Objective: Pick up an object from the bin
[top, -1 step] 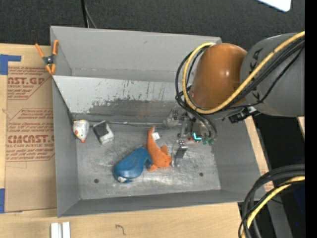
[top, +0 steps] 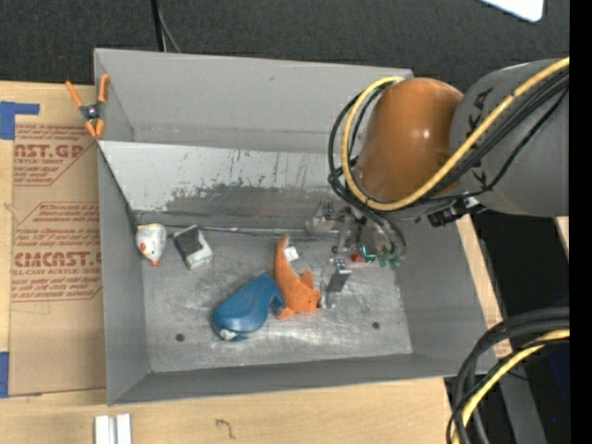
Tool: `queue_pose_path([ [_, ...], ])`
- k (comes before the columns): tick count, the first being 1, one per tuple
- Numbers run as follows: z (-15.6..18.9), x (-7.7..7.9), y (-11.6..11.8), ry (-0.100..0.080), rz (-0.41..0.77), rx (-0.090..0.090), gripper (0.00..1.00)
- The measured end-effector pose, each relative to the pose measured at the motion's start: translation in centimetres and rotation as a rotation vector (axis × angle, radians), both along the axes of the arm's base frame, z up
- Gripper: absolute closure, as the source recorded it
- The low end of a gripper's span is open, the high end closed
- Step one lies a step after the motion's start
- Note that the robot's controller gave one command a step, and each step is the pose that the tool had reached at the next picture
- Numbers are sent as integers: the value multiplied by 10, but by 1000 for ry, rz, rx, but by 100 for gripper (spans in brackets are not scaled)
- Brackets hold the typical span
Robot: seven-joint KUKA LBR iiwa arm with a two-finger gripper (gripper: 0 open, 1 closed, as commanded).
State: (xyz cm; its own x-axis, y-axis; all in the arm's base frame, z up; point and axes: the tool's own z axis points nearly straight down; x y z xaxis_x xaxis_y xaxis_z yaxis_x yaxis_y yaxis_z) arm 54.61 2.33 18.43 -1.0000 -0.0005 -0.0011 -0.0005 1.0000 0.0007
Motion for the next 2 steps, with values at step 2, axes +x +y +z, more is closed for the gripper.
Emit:
queue_pose_path([
  [2,-41,-8,1,6,69,-1,0],
])
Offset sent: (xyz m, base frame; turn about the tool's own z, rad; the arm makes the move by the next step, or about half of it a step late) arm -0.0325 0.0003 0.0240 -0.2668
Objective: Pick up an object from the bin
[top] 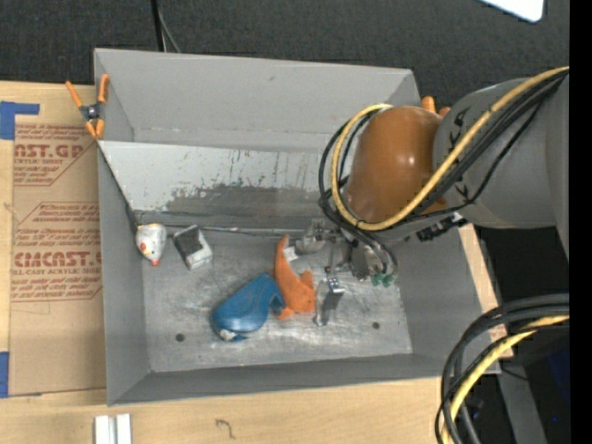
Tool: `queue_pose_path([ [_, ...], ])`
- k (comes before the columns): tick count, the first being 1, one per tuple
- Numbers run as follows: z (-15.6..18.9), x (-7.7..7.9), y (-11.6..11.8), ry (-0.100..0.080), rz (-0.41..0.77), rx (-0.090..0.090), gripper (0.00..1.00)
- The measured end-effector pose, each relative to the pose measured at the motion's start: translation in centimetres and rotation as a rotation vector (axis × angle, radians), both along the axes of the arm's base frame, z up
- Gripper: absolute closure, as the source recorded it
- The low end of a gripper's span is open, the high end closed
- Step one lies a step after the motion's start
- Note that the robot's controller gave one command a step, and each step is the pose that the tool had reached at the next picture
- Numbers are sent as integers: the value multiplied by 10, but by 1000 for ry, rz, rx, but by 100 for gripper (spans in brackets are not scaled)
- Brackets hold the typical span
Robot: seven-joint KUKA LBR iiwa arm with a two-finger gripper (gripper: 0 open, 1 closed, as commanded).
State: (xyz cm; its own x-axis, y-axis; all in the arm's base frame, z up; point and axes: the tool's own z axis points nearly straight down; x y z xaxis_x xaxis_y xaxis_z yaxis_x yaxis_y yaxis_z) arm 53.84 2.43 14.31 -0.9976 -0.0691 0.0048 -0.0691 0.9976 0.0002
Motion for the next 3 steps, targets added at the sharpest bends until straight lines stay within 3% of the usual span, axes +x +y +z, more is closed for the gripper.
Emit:
queue_pose_path([
  [1,-70,10,-2,-17,122,1,100],
  [2,-70,10,-2,-17,122,1,100],
  [3,75,-34,24,-6,489,3,100],
])
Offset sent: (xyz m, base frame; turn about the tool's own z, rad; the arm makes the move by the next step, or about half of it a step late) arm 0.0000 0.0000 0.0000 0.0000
